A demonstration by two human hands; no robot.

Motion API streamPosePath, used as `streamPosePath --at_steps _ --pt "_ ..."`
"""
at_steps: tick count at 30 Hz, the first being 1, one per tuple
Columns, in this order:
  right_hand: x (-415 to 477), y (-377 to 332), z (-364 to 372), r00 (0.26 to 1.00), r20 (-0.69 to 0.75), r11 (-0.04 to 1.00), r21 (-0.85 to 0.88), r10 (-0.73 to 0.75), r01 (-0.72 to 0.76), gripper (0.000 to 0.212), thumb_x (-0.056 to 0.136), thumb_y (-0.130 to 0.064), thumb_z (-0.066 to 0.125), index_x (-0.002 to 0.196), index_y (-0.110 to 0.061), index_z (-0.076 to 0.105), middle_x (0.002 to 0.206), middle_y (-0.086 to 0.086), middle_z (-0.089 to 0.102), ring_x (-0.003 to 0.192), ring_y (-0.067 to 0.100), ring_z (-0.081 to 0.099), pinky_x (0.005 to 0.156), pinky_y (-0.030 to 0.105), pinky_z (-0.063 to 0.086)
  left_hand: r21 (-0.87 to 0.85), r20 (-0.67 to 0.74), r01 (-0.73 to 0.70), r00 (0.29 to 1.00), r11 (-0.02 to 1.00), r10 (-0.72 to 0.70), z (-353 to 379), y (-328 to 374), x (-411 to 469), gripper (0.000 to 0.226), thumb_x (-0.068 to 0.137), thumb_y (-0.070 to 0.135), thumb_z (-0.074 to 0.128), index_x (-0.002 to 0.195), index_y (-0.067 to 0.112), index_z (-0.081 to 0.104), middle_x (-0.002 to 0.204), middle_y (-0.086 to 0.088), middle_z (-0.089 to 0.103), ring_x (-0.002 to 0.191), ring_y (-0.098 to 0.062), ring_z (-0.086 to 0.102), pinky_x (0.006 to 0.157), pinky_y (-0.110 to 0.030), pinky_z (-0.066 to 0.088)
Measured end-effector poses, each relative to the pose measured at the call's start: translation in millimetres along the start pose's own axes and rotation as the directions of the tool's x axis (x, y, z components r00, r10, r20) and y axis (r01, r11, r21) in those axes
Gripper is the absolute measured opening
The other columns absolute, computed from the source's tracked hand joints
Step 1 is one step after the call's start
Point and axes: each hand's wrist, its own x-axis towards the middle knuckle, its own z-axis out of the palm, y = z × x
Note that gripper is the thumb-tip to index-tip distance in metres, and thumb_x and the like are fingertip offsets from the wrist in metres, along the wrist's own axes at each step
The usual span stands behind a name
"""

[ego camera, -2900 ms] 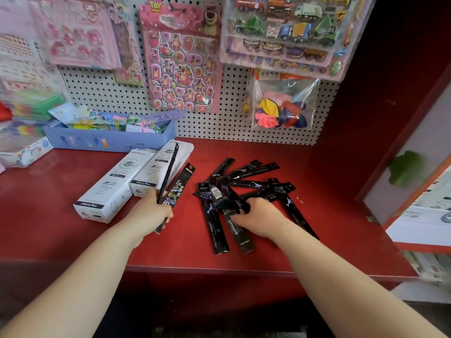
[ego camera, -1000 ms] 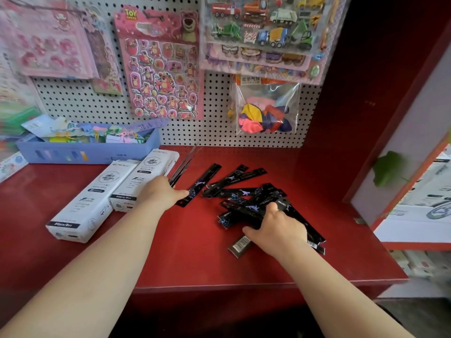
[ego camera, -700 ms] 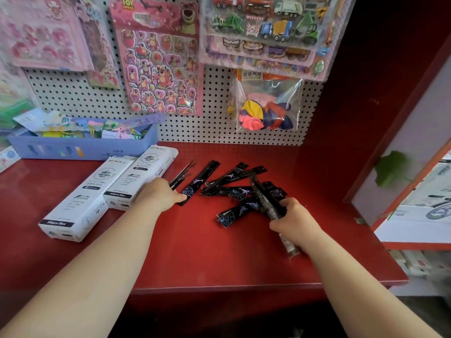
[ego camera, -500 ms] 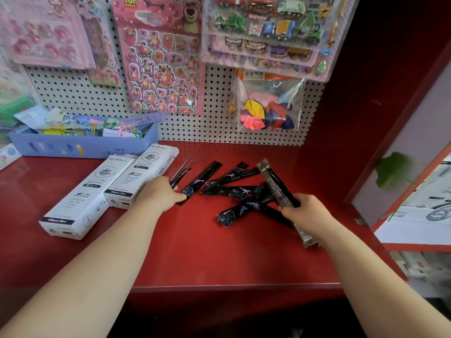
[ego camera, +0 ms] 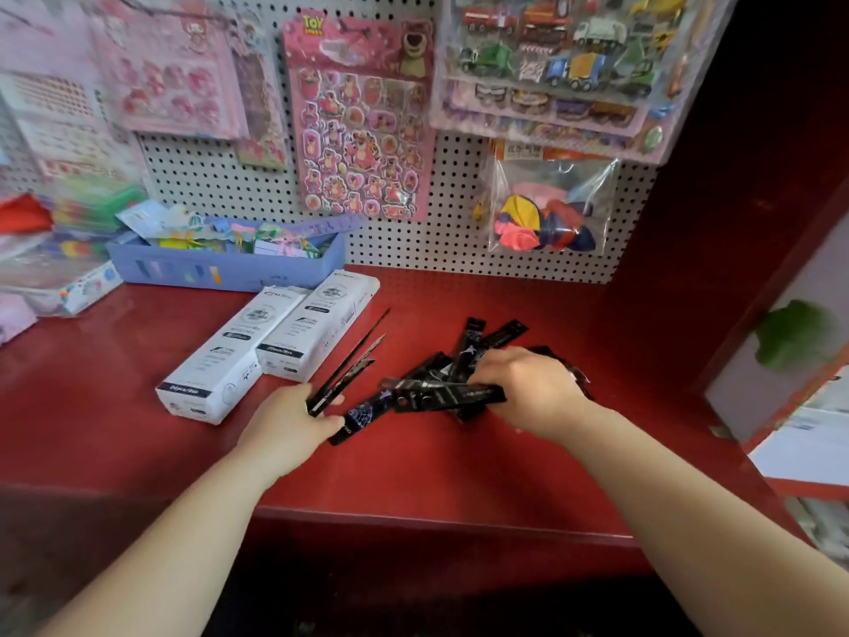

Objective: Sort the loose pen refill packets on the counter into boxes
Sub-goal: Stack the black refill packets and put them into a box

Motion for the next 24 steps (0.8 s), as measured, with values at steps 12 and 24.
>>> streamPosePath --at_steps 12,24 --pt "62 -56 27 0.951 0.22 0.93 -0.252 -0.216 0.269 0.038 0.089 -0.008 0.042 0.122 -0.022 0.052 0.128 -0.002 0.052 0.113 0.025 0.052 0.088 0.034 0.043 -0.431 -0.117 0.081 0.983 0.899 -0.144 -51 -13 6 0.02 0.089 0.017 0.053 0.069 0.016 0.052 0.06 -0.002 0.041 0.025 -0.004 0.031 0.026 -0.01 0.019" --pt "75 -65 38 0.994 0.053 0.97 -0.216 -0.1 0.109 0.031 0.088 -0.006 0.043 0.118 -0.009 0.048 0.123 0.009 0.049 0.111 0.029 0.051 0.082 0.036 0.043 -0.55 -0.036 0.099 0.989 0.829 -0.142 -51 -10 12 0.03 0.087 0.016 0.054 0.06 0.011 0.043 0.057 -0.002 0.037 0.026 -0.001 0.026 0.031 -0.011 0.018"
